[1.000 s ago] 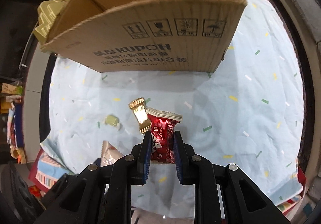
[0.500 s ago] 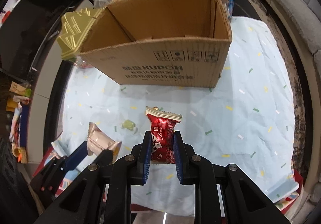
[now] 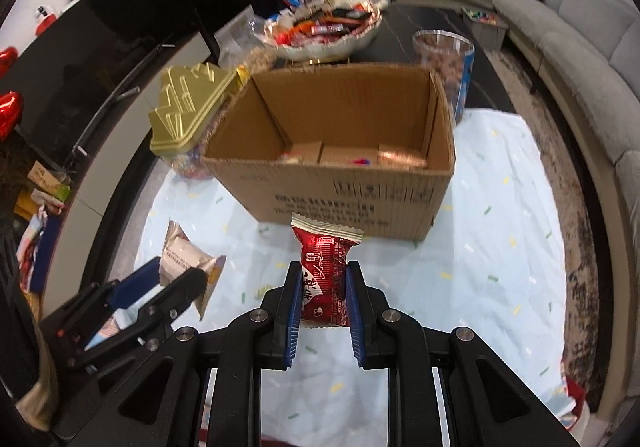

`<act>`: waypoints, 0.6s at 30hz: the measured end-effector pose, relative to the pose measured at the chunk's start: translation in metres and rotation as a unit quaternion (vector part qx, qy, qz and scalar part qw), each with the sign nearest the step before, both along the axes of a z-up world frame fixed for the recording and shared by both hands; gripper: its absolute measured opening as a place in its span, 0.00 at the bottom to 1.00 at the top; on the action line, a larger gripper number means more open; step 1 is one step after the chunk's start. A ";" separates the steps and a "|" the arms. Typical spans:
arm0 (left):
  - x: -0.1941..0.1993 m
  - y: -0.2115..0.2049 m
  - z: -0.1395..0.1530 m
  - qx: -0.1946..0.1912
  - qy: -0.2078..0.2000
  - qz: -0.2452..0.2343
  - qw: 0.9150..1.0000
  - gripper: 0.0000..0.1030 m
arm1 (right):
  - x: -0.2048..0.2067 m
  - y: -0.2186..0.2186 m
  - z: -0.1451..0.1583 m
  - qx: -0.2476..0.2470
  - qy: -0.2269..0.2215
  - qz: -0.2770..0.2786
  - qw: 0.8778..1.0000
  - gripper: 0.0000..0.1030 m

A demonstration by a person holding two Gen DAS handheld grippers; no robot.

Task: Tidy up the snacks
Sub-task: 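Lift the pink cake and red candy and carry them over the box with both tools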

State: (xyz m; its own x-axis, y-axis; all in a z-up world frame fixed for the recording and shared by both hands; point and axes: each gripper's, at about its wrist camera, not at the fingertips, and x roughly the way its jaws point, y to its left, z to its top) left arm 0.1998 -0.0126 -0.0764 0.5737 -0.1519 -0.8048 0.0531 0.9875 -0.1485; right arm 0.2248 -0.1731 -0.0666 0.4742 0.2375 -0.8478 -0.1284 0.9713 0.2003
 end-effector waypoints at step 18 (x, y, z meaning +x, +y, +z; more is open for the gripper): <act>0.044 -0.007 0.045 0.006 -0.061 -0.010 0.998 0.38 | 0.019 -0.010 0.037 -0.007 -0.073 -0.018 0.997 0.22</act>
